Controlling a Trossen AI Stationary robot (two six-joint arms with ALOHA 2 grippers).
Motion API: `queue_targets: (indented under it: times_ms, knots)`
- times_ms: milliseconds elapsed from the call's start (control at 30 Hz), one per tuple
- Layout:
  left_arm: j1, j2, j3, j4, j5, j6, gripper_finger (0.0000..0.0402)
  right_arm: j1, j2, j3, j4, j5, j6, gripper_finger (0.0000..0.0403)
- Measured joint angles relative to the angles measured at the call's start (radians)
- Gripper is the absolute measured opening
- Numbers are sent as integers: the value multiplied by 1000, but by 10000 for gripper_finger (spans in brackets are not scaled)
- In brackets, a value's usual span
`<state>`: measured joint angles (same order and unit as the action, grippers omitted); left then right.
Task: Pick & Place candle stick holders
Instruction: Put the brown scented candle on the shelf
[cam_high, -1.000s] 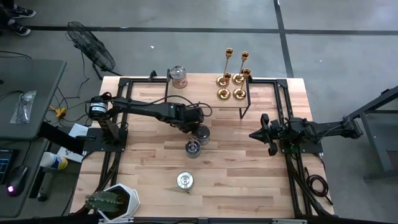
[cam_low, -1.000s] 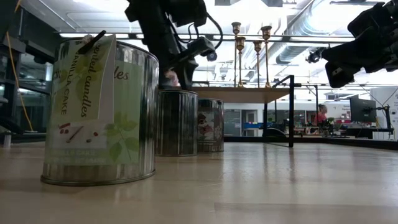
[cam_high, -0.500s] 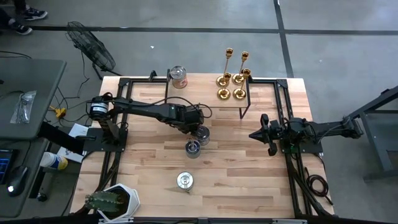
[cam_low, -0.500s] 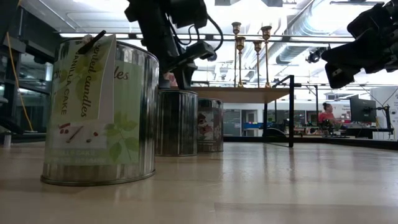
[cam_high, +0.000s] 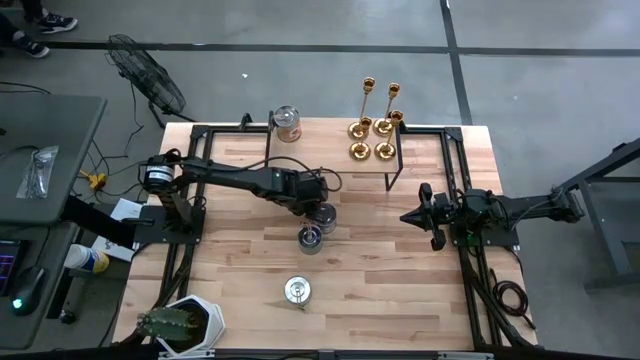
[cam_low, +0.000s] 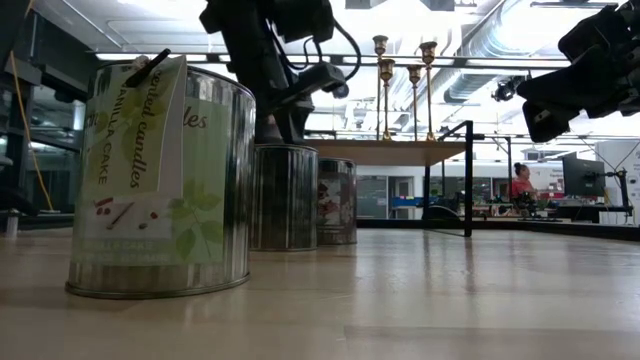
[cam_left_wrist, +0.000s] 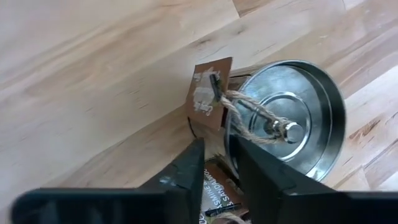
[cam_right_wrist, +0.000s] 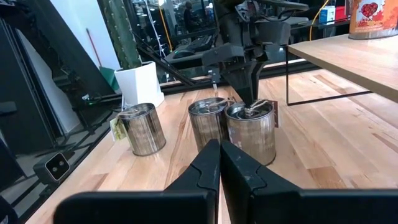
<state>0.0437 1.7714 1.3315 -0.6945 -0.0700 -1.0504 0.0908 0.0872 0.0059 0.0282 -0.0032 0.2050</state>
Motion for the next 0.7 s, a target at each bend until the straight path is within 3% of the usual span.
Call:
queue_targets:
  times_ms: [233, 700]
  knots:
    - [-7, 0, 0, 0, -6, 47, 7, 0, 0, 0, 0, 0, 0, 4]
    - [-18, 0, 9, -18, -12, 103, 1, 0, 0, 0, 0, 0, 0, 4]
